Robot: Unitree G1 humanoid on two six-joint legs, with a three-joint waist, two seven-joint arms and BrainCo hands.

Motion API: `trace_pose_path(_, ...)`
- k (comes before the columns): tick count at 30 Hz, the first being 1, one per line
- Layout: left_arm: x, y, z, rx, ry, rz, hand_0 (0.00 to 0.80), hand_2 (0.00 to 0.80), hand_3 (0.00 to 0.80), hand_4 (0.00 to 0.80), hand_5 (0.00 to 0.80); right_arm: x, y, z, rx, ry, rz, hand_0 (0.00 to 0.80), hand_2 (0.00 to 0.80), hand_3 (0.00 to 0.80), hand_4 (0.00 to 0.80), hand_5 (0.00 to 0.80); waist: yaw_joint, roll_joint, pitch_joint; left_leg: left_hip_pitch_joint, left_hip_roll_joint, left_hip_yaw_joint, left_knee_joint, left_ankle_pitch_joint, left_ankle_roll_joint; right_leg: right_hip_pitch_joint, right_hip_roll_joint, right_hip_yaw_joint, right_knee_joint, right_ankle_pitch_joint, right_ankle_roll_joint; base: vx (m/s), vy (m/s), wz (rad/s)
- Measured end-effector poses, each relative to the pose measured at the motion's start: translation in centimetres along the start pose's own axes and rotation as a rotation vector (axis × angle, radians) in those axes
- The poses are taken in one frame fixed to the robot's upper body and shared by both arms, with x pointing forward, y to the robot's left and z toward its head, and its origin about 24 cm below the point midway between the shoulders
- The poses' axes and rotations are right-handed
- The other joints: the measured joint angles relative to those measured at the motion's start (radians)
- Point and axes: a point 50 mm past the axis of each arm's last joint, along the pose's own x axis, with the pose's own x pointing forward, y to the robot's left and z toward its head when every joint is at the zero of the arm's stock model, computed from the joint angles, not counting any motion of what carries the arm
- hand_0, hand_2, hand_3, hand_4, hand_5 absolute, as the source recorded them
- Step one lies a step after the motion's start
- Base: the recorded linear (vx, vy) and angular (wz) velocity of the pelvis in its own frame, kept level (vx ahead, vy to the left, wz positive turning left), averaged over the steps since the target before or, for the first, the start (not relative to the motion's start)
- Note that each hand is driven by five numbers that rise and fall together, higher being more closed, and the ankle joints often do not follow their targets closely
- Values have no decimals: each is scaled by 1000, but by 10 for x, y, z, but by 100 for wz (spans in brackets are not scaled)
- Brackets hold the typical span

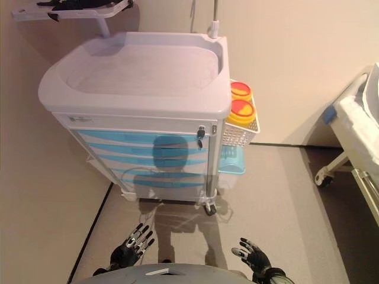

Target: Open the drawer and pick up the medicine

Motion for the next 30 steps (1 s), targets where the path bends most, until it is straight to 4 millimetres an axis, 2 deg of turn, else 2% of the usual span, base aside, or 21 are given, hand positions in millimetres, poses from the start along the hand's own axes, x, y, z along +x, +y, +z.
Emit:
trace_pose_path(6,18,-17,14,-99,-64,-83,0,0,0,0,0,7,0,16,36,-52,-11,0,0,0,0,0,-3,8,109,-112,-3,-14,103,-16,4,-108,-3,1,99,-16,-4,-53,27,4)
trace_pose_path(8,29,-31,24,-152,-110,-154,0,0,0,0,0,10,0,28,47,-99,-9,0,0,0,0,0,-1,4,155,-198,-3,-19,187,-38,5,-207,-10,16,205,-50,-8,-179,43,-6)
trace_pose_path(13,49,-59,51,-252,-209,-304,0,0,0,0,0,18,5,73,46,-265,-3,0,0,0,0,0,2,-33,258,-421,-3,-27,431,-123,9,-455,-27,52,471,-131,-26,-123,22,-10)
trace_pose_path(16,57,-72,64,-323,-270,-373,0,0,0,0,0,18,6,90,39,-333,0,0,0,0,0,0,-3,-35,280,-547,-2,-55,567,-174,4,-565,-22,69,579,-157,-29,-47,6,-11)
trace_pose_path(19,64,-87,76,-445,-331,-446,0,0,0,0,0,18,8,101,35,-375,10,0,0,0,0,0,-8,-37,292,-624,1,-71,644,-198,3,-636,-15,79,639,-171,-34,-39,11,-9)
trace_pose_path(25,73,-113,104,-515,-421,-563,0,0,0,0,0,18,18,113,41,-415,51,0,0,0,0,0,-23,-64,308,-690,13,-73,677,-200,-2,-713,7,100,669,-164,-40,-21,0,-13)
trace_pose_path(30,81,-149,148,-542,-550,-697,0,0,0,0,0,20,26,124,40,-418,88,0,0,0,0,0,-56,-94,324,-741,16,-87,714,-203,-5,-763,16,104,705,-161,-37,24,35,-5)
